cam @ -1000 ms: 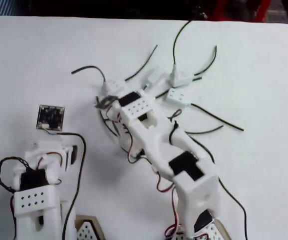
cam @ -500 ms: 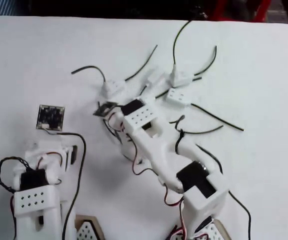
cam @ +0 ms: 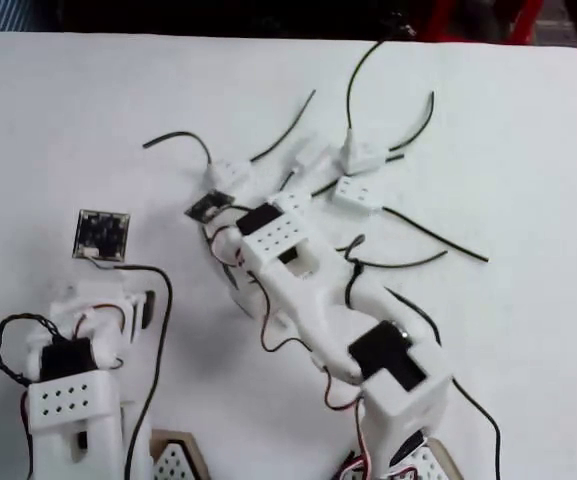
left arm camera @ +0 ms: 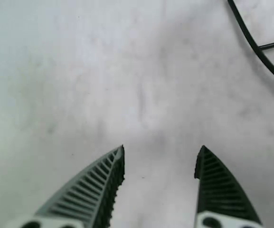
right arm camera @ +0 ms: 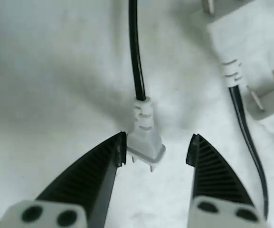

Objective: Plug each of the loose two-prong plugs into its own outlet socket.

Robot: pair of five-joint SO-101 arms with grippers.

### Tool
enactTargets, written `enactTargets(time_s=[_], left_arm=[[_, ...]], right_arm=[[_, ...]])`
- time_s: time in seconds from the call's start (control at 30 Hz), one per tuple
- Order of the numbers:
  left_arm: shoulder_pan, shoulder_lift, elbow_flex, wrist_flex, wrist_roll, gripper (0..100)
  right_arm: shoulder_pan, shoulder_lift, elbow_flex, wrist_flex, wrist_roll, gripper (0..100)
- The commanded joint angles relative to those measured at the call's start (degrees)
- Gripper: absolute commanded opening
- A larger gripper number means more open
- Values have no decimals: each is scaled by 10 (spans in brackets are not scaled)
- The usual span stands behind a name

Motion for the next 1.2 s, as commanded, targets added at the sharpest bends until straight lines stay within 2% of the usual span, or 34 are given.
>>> enactTargets(time_s=[0.0, 0.3, 0.4, 0.63, 0.8, 0.97, 1.17], left_arm=[[-4, -10, -3, -11, -5, 244], [-4, -10, -3, -11, -5, 244], [-4, -10, -3, -11, -5, 244], [-4, -10, -3, -11, -5, 244], [-4, -10, -3, -11, -5, 244], [-4, -10, -3, -11, -5, 244], [-4, -10, -3, -11, -5, 244]], right_arm=[[-3, 10, -7, -16, -5, 202], [-12, 11, -38, -14, -1, 42], [-12, 11, -44, -14, 0, 15], [-16, -4, -48, 20, 0, 31], [-31, -64, -50, 74, -4, 186], [-24, -102, -47, 76, -4, 163], [10, -58, -47, 58, 1, 156]])
